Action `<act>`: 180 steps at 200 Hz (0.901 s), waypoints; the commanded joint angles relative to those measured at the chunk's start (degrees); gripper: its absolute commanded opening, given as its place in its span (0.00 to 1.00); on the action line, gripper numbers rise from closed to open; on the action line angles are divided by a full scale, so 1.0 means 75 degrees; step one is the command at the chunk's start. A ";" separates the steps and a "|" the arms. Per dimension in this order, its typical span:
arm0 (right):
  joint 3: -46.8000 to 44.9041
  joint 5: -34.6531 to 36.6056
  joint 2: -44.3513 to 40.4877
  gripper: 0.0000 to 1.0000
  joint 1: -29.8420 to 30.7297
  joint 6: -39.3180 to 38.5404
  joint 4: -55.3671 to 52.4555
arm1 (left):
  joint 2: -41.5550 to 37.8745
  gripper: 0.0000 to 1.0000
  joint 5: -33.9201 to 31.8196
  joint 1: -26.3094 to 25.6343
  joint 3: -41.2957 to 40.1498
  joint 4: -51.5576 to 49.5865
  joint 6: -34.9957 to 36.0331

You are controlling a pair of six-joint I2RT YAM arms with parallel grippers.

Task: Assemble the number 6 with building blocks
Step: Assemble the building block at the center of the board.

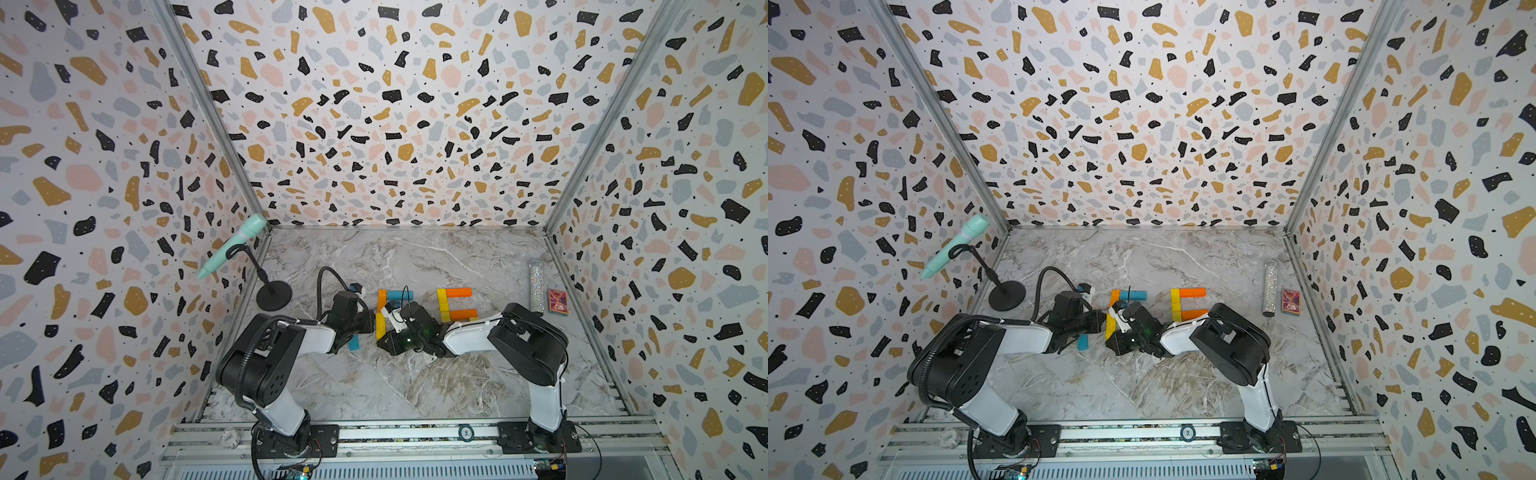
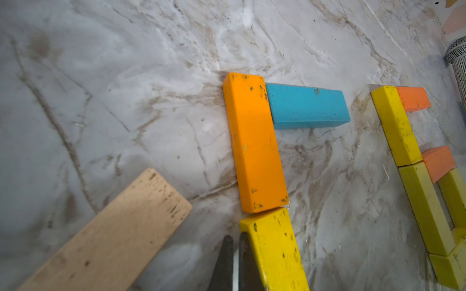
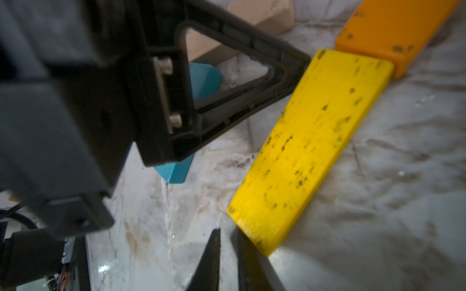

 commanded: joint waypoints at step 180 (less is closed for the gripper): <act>-0.0697 0.0118 -0.0287 0.15 0.0051 0.0401 0.0384 | -0.0082 0.00 0.0386 0.0279 -0.0111 -0.0032 0.0484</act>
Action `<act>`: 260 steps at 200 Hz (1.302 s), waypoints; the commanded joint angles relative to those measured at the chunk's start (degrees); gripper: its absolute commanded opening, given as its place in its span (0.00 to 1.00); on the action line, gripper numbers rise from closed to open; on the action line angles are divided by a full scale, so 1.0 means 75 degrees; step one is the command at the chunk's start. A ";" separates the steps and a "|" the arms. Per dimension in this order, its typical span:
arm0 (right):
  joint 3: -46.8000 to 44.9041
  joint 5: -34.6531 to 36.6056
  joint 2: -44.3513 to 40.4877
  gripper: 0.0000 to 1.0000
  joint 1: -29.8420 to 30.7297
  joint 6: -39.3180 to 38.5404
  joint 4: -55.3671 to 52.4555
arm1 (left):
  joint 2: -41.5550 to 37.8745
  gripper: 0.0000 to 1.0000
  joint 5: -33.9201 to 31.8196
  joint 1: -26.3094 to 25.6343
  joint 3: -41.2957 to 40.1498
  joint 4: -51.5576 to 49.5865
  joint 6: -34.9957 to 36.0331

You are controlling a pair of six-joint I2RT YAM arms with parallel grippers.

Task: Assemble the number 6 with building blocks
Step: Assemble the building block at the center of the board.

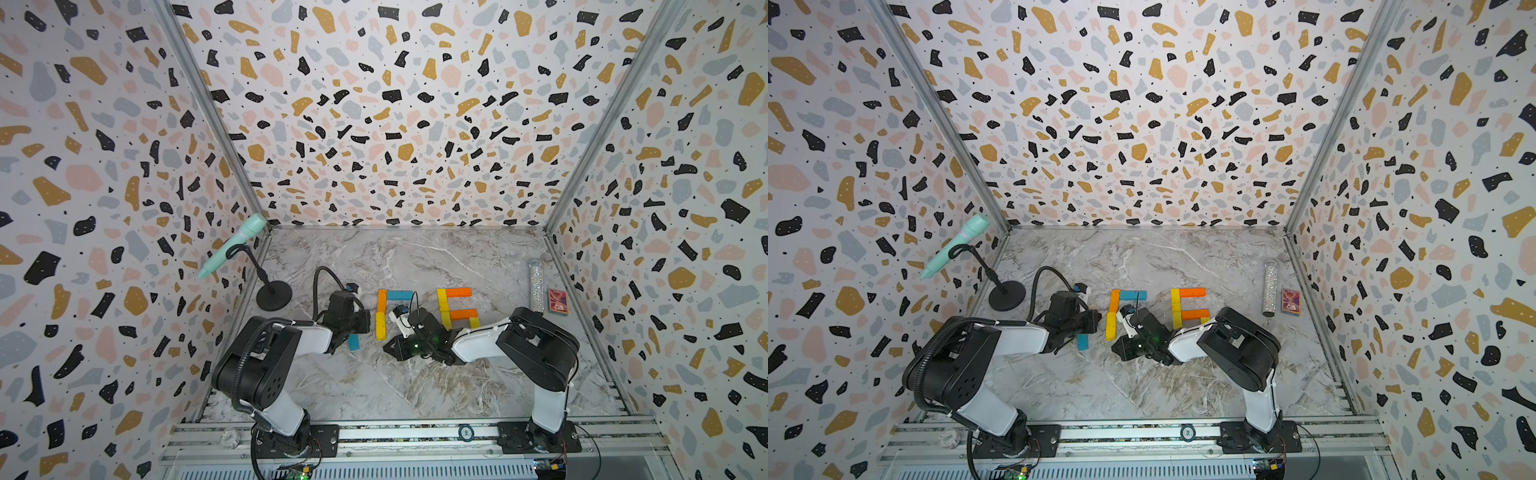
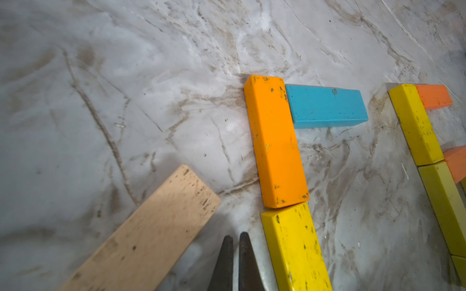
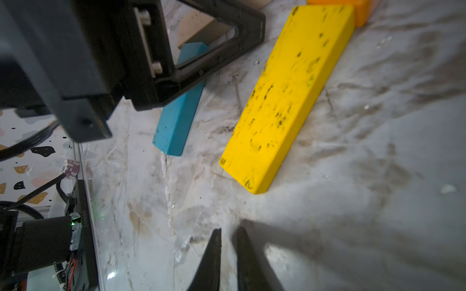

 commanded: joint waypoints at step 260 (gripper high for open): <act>-0.1002 0.0216 -0.0904 0.14 0.0274 0.1230 0.1182 | -0.0480 0.00 0.0361 0.0042 -0.0400 -0.0376 -0.0227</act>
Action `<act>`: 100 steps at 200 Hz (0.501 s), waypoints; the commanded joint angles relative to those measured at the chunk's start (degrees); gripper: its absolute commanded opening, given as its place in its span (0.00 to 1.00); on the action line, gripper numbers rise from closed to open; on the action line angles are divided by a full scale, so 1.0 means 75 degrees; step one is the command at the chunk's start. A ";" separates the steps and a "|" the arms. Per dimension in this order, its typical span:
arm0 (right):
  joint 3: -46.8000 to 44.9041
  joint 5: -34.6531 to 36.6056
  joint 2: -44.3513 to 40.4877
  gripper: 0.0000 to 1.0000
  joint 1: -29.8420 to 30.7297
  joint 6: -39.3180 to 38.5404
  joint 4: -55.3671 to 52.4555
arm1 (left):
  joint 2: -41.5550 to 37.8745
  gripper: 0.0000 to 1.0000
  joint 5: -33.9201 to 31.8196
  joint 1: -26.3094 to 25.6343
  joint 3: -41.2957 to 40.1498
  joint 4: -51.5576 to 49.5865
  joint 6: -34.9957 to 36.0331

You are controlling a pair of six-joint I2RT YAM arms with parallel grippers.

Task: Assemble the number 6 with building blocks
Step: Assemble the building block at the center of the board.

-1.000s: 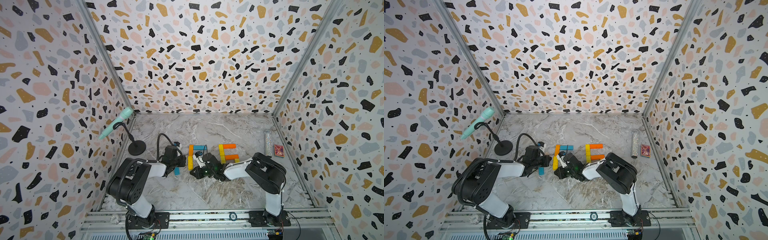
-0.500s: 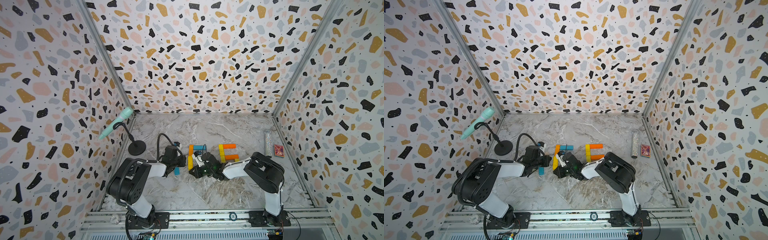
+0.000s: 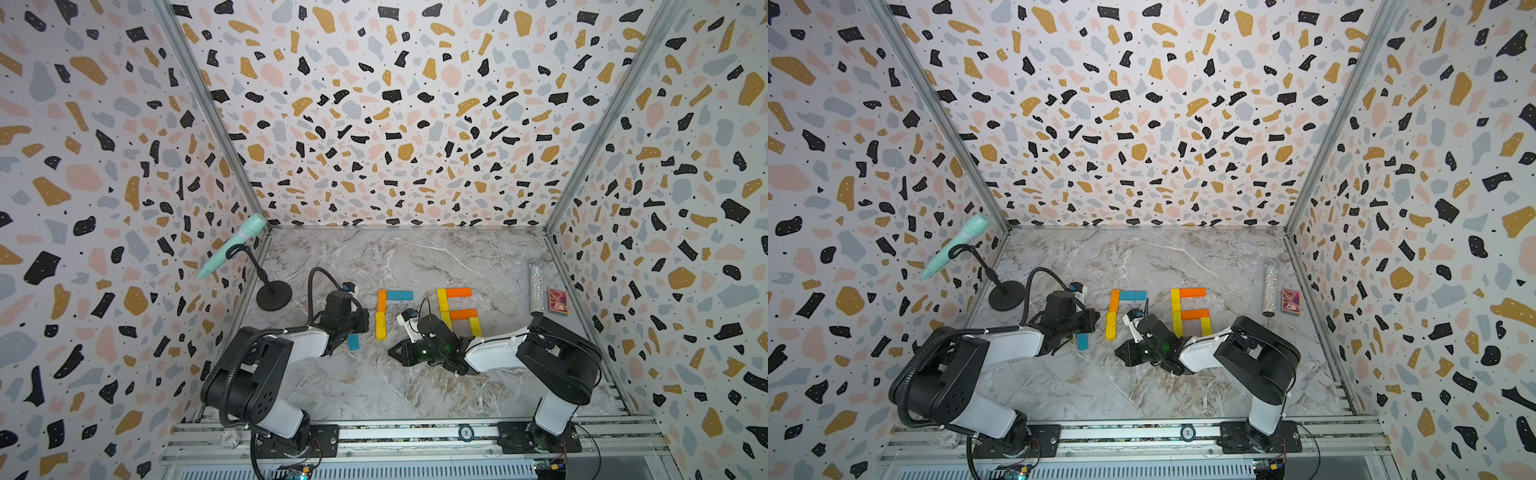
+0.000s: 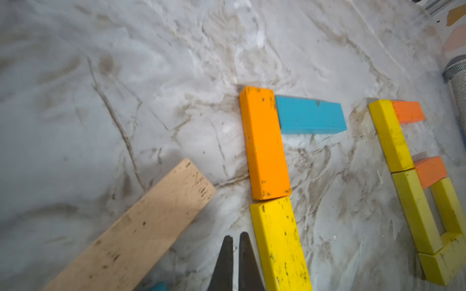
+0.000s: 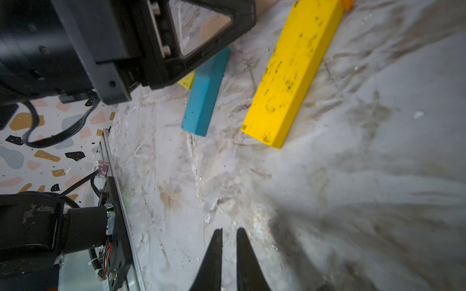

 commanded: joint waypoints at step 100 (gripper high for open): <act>0.0471 0.0091 0.0926 0.14 0.0007 0.0411 0.0918 | 0.0940 0.00 0.0699 0.0032 0.0264 -0.0046 0.0623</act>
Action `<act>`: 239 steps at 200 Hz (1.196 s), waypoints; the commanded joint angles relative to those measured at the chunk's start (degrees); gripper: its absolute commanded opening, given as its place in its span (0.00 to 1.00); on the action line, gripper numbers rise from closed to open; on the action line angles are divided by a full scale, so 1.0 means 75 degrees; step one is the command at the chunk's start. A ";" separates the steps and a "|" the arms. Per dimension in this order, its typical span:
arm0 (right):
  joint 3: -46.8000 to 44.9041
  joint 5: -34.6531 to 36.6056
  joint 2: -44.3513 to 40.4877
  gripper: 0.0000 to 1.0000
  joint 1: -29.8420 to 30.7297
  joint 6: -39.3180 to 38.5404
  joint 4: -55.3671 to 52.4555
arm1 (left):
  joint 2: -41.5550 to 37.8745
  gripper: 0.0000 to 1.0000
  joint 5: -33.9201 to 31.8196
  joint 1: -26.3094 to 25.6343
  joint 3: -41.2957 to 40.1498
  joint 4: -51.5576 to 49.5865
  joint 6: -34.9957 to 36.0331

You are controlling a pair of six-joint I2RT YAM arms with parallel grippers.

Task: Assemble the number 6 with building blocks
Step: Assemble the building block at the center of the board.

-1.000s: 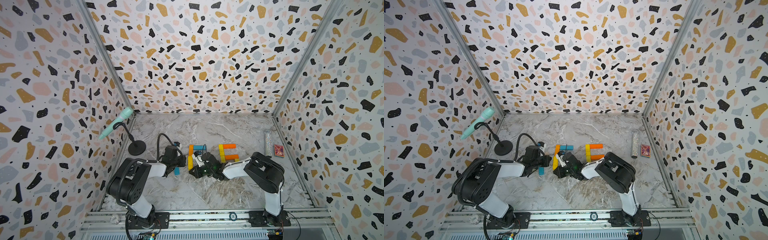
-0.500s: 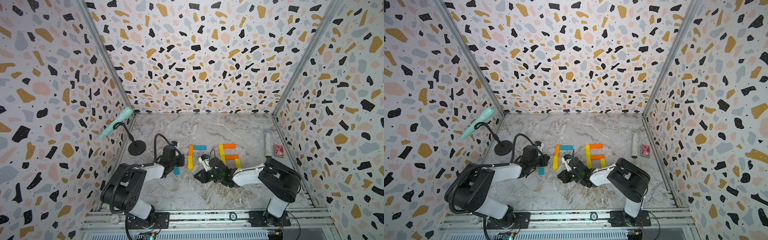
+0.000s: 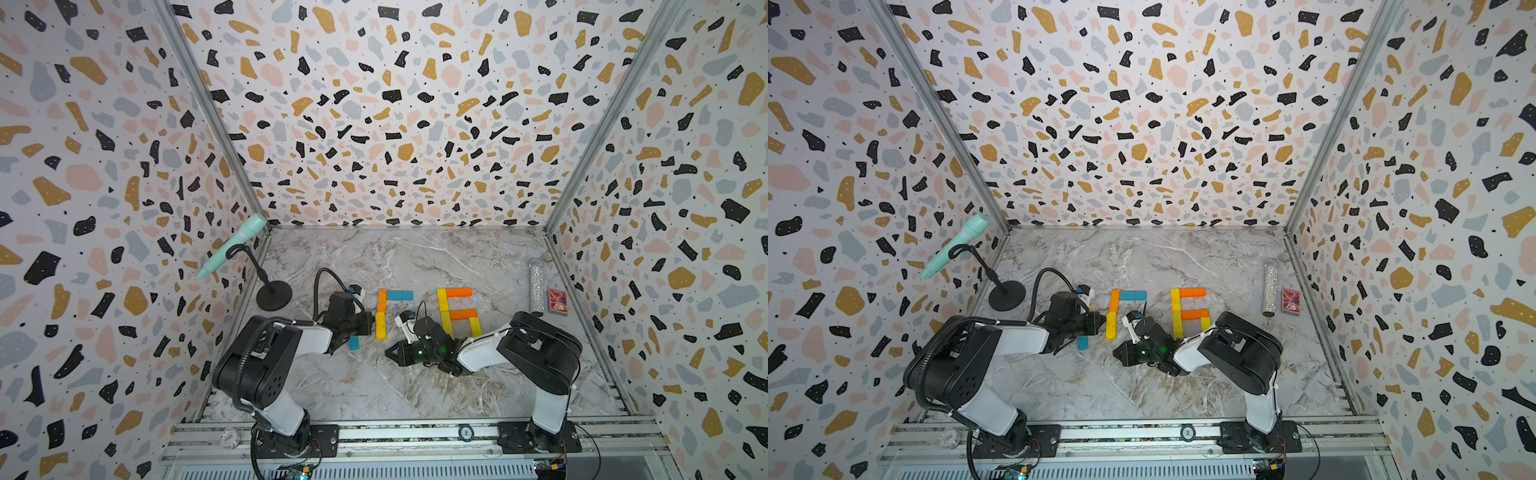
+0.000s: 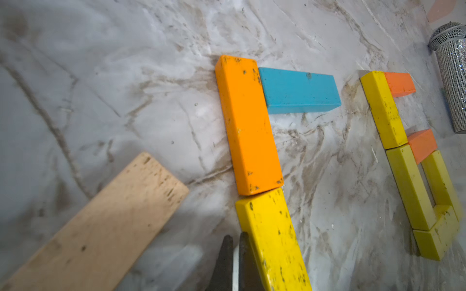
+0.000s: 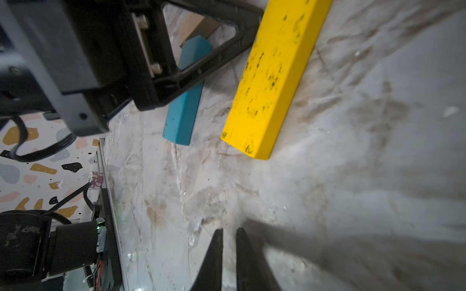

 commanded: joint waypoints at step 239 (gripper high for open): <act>0.0736 0.0484 -0.0078 0.13 -0.0392 -0.0232 -0.1196 | -0.1311 0.00 -0.1334 0.0090 0.0221 -0.1670 -0.0196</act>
